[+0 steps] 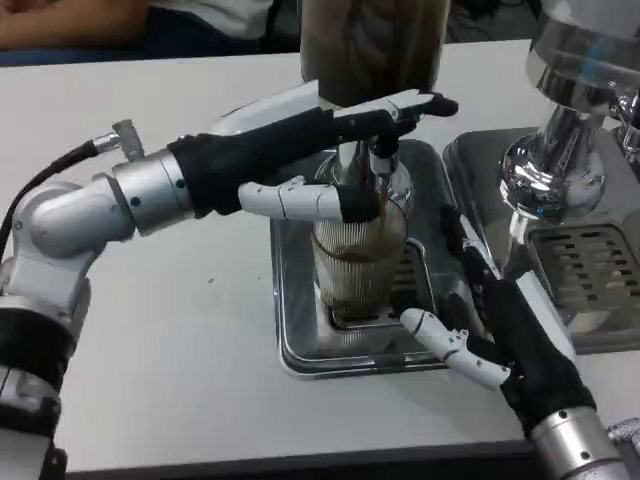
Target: Grasp the cup under the faucet to collect the drink, then remove the cup.
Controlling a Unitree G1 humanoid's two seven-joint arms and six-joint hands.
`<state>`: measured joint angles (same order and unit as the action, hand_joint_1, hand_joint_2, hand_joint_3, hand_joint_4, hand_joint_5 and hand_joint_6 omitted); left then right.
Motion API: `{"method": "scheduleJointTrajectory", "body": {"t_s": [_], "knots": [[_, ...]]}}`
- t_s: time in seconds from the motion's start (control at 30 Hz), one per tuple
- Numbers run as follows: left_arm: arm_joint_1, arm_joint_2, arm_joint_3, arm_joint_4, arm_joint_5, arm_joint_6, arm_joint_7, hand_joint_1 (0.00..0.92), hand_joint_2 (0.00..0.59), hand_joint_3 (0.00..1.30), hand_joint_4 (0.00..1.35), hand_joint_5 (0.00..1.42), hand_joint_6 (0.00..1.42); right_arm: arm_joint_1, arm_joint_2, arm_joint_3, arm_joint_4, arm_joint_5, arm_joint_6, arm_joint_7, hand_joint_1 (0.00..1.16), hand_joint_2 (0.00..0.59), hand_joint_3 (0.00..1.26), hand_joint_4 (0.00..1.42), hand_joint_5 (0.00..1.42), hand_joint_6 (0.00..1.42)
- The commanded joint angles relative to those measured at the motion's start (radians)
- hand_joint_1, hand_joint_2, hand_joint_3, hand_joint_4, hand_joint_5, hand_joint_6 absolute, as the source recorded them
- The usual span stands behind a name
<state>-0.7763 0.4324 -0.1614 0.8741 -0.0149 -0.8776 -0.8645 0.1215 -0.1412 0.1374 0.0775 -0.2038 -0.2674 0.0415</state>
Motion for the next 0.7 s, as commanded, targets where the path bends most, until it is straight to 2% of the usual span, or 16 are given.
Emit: {"method": "scheduleJointTrajectory", "body": {"t_s": [0.03, 0.7], "knots": [[0.03, 0.026, -0.019, 0.004, 0.033, 0.02, -0.023, 0.0, 0.022, 0.09, 0.0, 0.0, 0.0, -0.03, 0.006, 0.001, 0.024, 0.013, -0.014, 0.01, 0.52, 0.259, 0.0, 0.0, 0.0, 0.0], [0.044, 0.037, -0.017, -0.018, 0.033, 0.023, -0.01, 0.0, 0.029, 0.09, 0.0, 0.0, 0.0, -0.095, 0.017, 0.003, 0.104, 0.026, -0.022, 0.009, 0.51, 0.268, 0.0, 0.0, 0.0, 0.0]]}}
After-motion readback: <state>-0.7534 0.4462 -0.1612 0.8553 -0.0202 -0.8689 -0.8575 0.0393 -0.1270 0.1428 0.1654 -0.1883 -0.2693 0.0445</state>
